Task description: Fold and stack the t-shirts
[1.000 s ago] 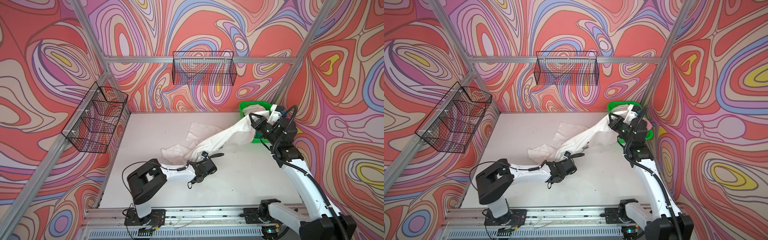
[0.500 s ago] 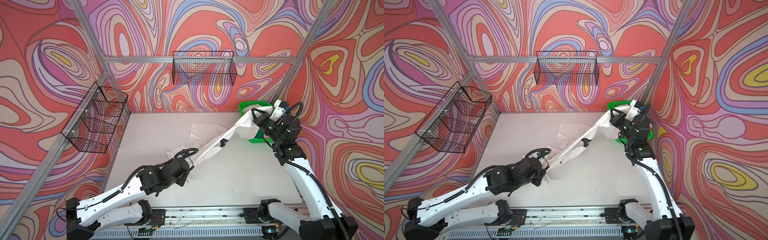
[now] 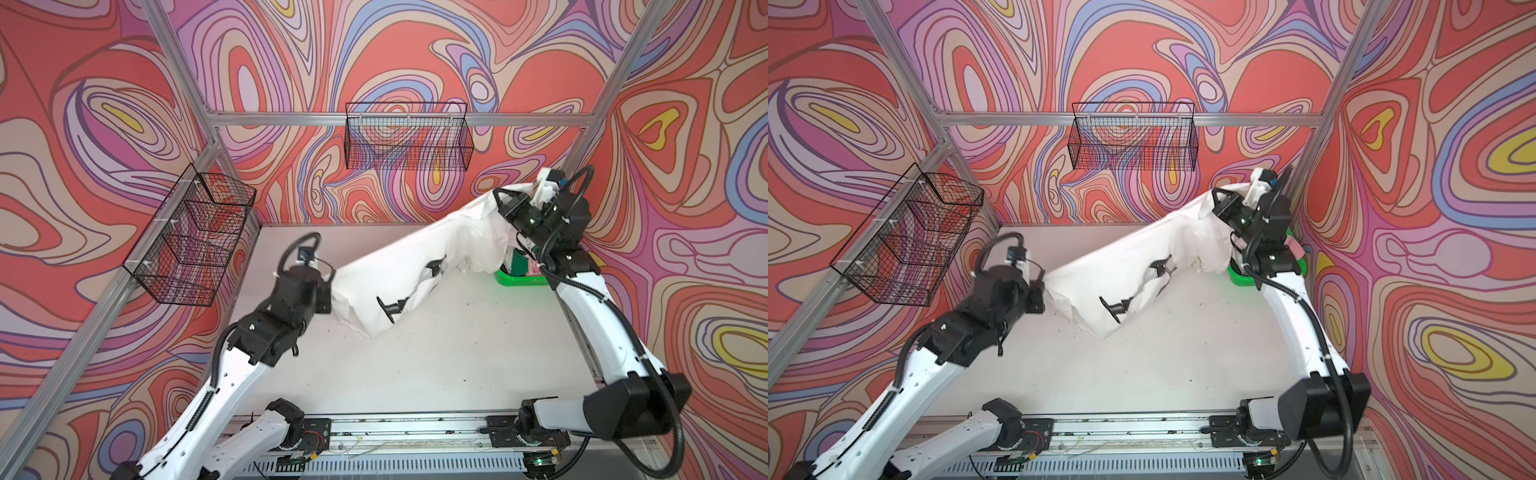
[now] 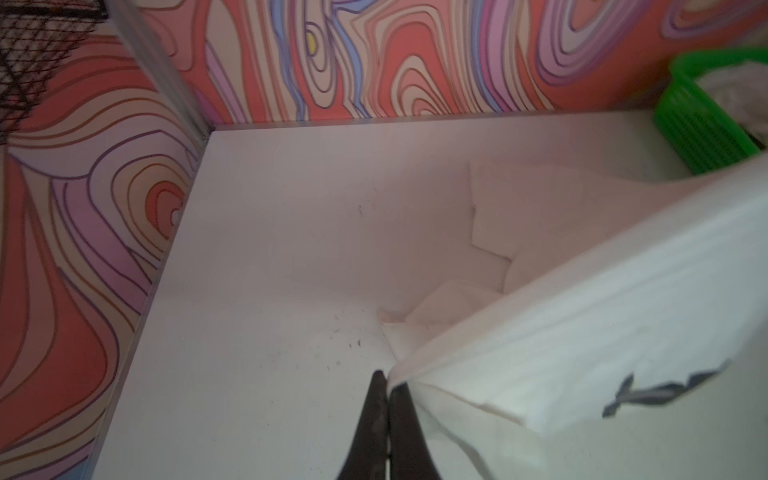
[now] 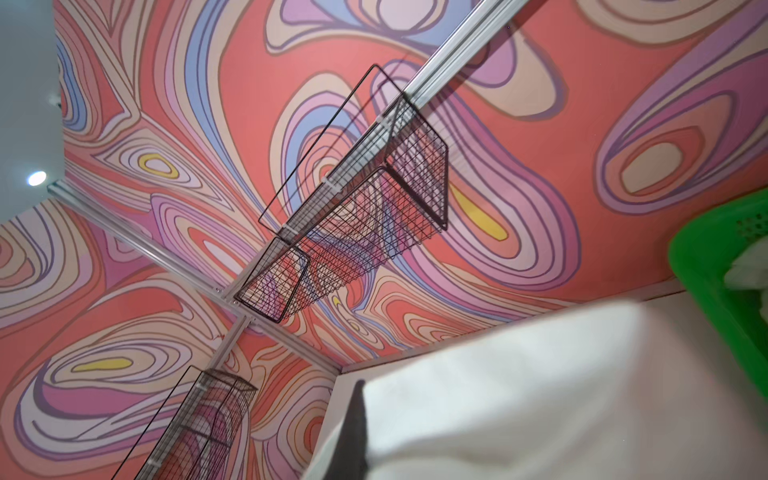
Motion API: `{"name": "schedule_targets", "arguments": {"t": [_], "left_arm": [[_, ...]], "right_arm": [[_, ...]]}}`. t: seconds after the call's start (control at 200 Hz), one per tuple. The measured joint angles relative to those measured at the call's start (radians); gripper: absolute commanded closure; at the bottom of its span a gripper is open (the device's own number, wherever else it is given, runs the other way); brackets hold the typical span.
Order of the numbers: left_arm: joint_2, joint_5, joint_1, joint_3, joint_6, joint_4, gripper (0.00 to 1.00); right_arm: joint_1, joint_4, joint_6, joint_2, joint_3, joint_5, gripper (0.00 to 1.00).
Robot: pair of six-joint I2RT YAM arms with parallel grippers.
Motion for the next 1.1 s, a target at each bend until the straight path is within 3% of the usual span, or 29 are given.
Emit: {"name": "schedule_targets", "arguments": {"t": [0.03, 0.085, 0.315, 0.381, 0.446, 0.571, 0.651, 0.896, 1.006, 1.097], "left_arm": [[0.061, 0.022, 0.081, 0.061, 0.009, 0.034, 1.00], [0.163, 0.044, 0.148, 0.172, 0.026, 0.086, 1.00], [0.490, 0.073, 0.192, 0.727, 0.097, 0.180, 1.00], [0.505, 0.072, 0.194, 0.795, 0.121, 0.239, 1.00], [0.497, 0.081, 0.193, 0.833, 0.145, 0.265, 1.00], [0.448, 0.105, 0.184, 0.819, 0.186, 0.319, 1.00], [0.352, 0.115, 0.182, 0.665, 0.214, 0.389, 1.00], [-0.002, 0.144, 0.147, 0.014, 0.223, 0.501, 1.00], [-0.137, 0.148, 0.068, -0.174, 0.179, 0.449, 1.00], [-0.256, 0.129, -0.035, -0.277, 0.121, 0.364, 1.00]], "right_arm": [[0.003, -0.008, 0.000, 0.060, 0.088, -0.018, 1.00], [0.010, -0.034, 0.002, 0.174, 0.260, -0.057, 1.00], [0.006, -0.024, 0.053, 0.647, 1.042, -0.147, 1.00], [0.003, 0.025, 0.084, 0.721, 1.165, -0.151, 1.00], [0.000, 0.072, 0.104, 0.728, 1.175, -0.150, 1.00], [-0.022, 0.166, 0.103, 0.645, 1.047, -0.173, 1.00], [-0.039, 0.205, 0.076, 0.546, 0.899, -0.204, 1.00], [-0.043, 0.374, -0.008, -0.098, -0.091, -0.104, 1.00], [-0.047, 0.382, 0.008, -0.323, -0.406, -0.028, 1.00], [-0.050, 0.259, 0.006, -0.493, -0.566, 0.044, 1.00]]}}
